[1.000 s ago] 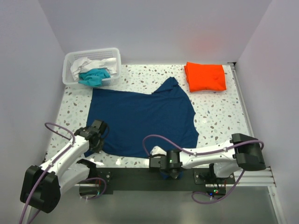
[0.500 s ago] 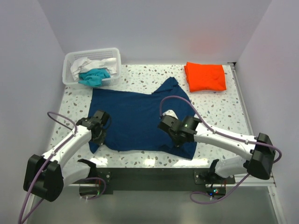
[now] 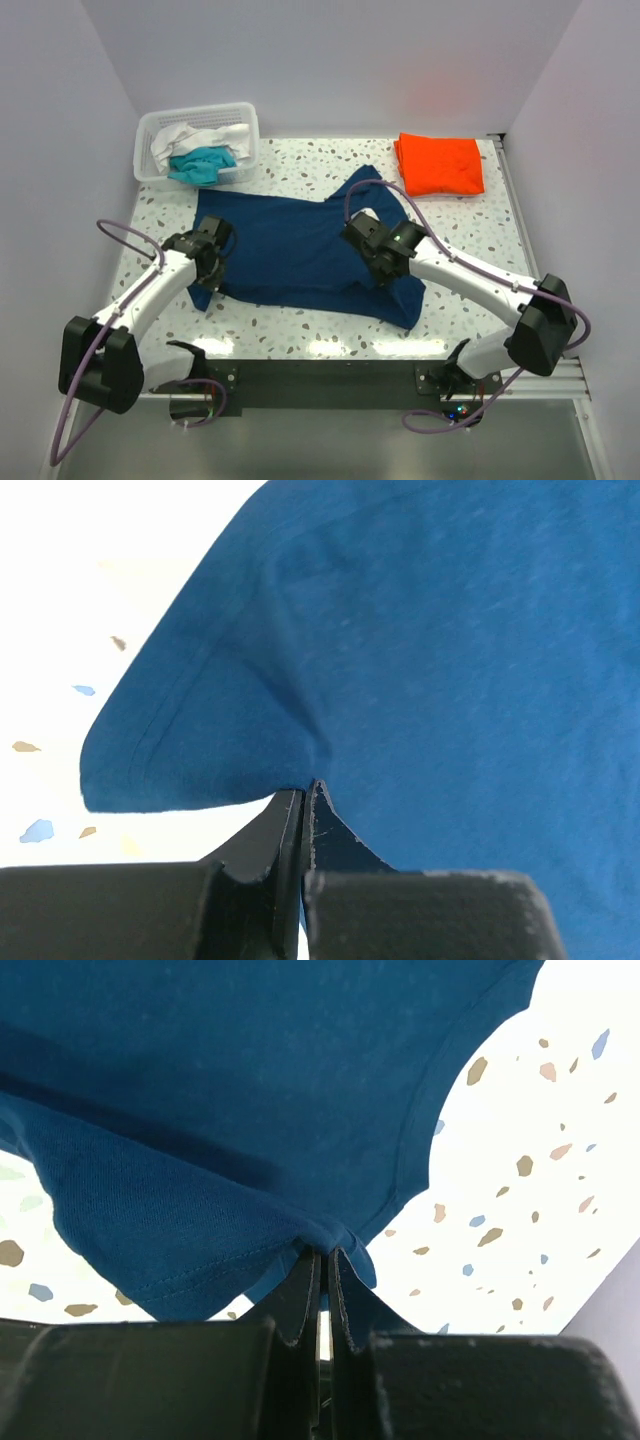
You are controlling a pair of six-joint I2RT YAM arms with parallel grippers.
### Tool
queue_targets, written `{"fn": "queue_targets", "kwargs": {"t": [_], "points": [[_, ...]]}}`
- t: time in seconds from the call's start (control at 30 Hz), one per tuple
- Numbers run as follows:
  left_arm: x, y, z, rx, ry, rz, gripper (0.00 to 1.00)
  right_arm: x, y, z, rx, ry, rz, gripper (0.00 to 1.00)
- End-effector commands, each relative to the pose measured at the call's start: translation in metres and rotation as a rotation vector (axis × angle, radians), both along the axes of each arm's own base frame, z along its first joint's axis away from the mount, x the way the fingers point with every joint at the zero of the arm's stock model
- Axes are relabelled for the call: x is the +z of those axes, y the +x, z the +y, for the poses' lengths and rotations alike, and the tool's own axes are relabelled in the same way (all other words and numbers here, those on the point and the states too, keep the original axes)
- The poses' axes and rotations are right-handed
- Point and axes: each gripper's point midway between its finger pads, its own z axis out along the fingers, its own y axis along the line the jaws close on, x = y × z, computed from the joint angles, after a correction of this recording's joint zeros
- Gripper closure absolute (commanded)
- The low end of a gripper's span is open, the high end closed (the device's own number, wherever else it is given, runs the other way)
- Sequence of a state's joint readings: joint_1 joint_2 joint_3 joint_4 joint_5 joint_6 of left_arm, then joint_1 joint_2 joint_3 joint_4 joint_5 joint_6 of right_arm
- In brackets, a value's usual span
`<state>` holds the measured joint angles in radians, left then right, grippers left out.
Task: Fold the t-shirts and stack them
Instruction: Fold the tshirt
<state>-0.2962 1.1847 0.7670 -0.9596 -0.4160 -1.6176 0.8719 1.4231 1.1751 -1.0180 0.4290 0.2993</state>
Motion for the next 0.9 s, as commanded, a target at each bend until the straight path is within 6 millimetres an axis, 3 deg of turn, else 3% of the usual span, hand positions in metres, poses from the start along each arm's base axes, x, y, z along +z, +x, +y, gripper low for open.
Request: {"fn": "queue_targets", "kwargs": {"t": [0.0,0.4,0.73,0.87], "points": [[0.012,0.021,0.009,-0.044,0.051,-0.024,1.0,0.016,0.022,0.004,0.011,0.009,-0.062,1.0],[0.002,0.061,0.005,-0.225,0.066,0.083,0.99,0.01,0.052,0.015,0.024,-0.003,-0.073,1.0],[-0.009,0.081,0.01,-0.294,0.086,0.143,0.84,0.001,0.09,0.007,0.031,-0.085,-0.095,1.0],[-0.009,0.091,0.016,-0.317,0.105,0.158,0.68,-0.005,0.112,0.008,0.056,-0.1,-0.116,1.0]]}}
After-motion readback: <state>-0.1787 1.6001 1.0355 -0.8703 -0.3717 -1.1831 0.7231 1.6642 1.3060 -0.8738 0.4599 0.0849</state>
